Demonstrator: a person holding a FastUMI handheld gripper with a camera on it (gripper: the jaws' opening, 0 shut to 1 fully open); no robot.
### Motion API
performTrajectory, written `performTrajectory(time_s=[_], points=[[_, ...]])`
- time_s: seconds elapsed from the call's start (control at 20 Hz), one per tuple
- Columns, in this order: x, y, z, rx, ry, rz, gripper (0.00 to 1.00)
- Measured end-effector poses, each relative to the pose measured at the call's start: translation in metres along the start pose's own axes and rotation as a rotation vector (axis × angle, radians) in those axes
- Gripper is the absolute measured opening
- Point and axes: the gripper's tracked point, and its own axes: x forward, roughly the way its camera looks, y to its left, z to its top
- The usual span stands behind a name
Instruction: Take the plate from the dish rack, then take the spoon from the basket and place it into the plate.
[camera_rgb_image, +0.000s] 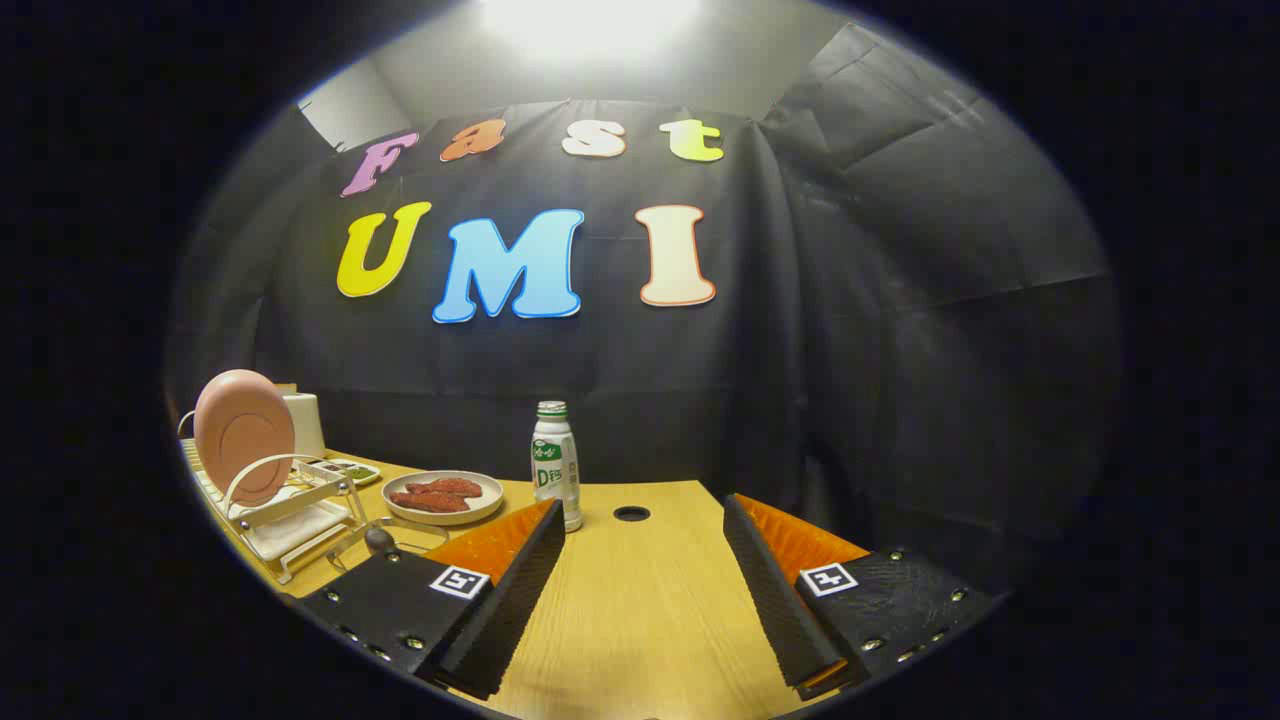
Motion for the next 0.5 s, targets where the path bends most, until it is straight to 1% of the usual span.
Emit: performTrajectory(time_s=[0.1,0.25,0.35,0.5], points=[[-0.014,-0.014,0.015,-0.007,0.006,-0.032,0.97],[-0.047,-0.026,0.037,-0.016,0.037,-0.070,0.97],[-0.073,-0.025,0.051,-0.029,0.053,-0.088,0.97],[-0.109,-0.007,0.069,-0.041,0.071,-0.087,0.97]])
